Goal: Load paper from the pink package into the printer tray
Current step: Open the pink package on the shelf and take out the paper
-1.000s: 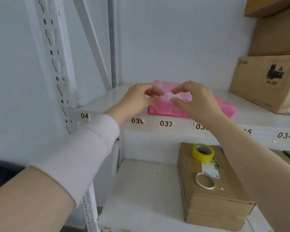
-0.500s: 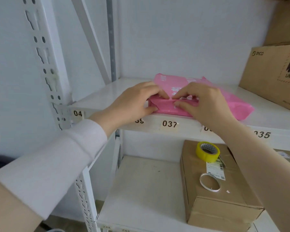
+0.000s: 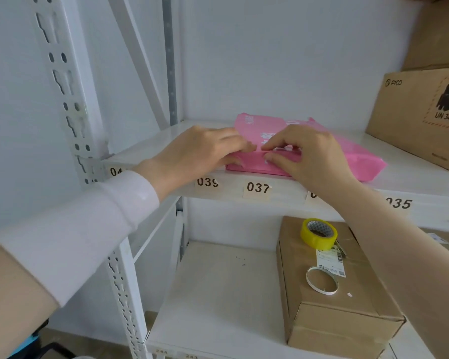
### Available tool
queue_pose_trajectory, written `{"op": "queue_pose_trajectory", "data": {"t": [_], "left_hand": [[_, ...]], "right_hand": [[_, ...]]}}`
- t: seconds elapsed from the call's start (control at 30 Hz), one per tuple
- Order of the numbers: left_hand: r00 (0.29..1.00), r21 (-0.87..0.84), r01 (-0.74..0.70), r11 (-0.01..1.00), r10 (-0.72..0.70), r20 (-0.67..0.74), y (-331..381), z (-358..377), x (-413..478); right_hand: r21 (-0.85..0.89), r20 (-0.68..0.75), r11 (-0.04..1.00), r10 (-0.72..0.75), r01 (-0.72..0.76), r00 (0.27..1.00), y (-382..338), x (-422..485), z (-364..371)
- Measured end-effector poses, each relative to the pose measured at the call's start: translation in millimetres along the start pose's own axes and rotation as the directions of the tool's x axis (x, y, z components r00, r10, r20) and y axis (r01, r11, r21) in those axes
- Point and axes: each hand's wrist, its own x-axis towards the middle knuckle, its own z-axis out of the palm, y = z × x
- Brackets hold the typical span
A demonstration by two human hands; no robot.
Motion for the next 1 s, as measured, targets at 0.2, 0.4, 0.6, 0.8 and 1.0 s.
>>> {"op": "queue_pose_trajectory", "data": {"t": [0.2,0.4,0.6,0.8,1.0], "left_hand": [[0.992,0.113,-0.116,0.987,0.122,-0.041,-4.3,0.3,-0.3],[0.991,0.115,-0.04,0.993,0.054,-0.122,6.5,3.3,3.7],[0.989,0.151,0.08,0.985,-0.06,-0.133,12.2,1.1,5.7],[0.98,-0.082,0.189,0.979,-0.193,-0.041,21.3,7.6,13.8],[0.907,-0.256,0.399,0.881,-0.42,-0.032,25.9,12.7,20.2]], "right_hand": [[-0.03,0.029,1.0,-0.01,0.01,1.0,-2.9,-3.9,-2.9],[-0.133,0.04,0.979,-0.152,0.156,0.988,-2.1,-11.8,-0.5],[-0.065,-0.078,0.996,-0.064,0.059,0.995,-2.5,-9.0,4.0],[-0.1,-0.022,0.995,0.002,-0.004,1.0,-2.8,-1.2,-3.2],[-0.109,0.029,0.994,-0.01,0.013,1.0,-3.9,1.7,-8.8]]}}
